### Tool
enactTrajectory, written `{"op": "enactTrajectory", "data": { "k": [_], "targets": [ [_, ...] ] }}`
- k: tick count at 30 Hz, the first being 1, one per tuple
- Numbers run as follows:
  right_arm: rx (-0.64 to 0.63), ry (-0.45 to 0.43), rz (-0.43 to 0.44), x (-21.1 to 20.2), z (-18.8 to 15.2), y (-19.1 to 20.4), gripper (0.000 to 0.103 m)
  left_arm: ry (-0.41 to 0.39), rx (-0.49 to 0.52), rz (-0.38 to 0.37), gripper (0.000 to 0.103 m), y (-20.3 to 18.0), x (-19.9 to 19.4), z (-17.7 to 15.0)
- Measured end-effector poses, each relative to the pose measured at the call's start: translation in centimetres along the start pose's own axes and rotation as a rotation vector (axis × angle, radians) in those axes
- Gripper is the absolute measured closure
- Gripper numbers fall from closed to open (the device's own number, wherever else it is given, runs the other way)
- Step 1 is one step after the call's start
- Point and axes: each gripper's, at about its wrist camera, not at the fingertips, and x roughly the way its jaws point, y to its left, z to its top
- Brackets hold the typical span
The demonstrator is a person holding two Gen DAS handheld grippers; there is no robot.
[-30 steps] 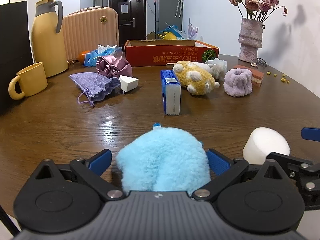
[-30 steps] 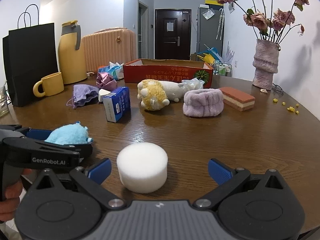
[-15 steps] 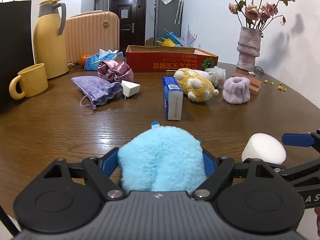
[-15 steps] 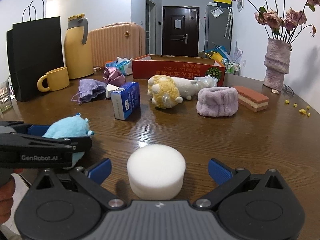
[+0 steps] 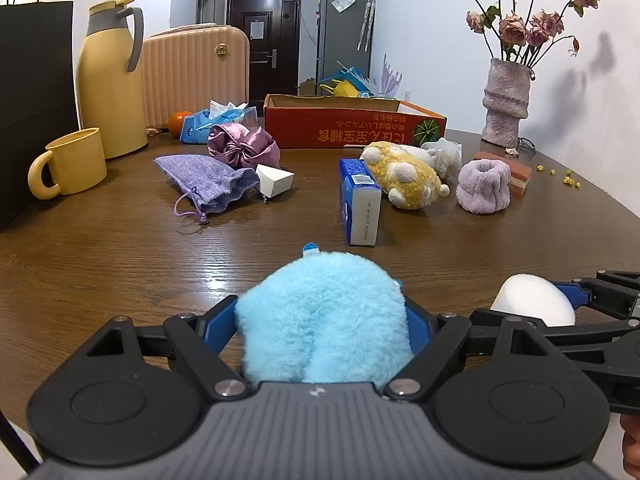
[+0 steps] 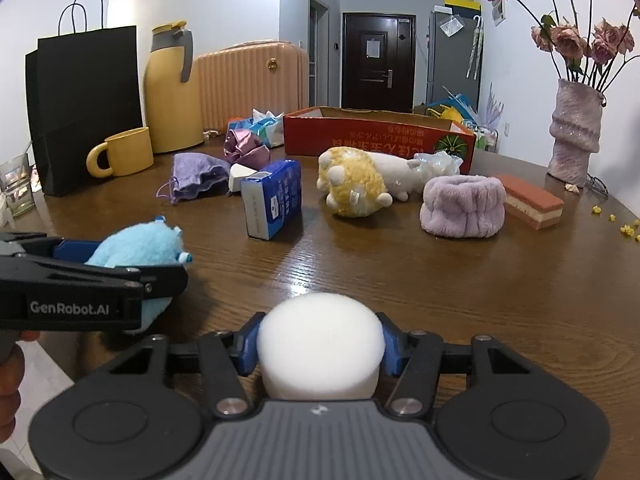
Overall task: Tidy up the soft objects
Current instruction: 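Grasp the light-blue plush with the left tool while the right tool grasps the white sponge, then carry the blue plush and white sponge with both tools over the cardboard box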
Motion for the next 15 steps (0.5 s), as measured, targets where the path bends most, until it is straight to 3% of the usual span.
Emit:
{"op": "enactTrajectory", "data": {
  "k": [15],
  "targets": [
    [-0.005, -0.053, -0.026, -0.6, 1.5, -0.9, 0.048, -0.022, -0.011, 0.012, 0.02, 0.4, -0.1, 0.9]
  ]
}}
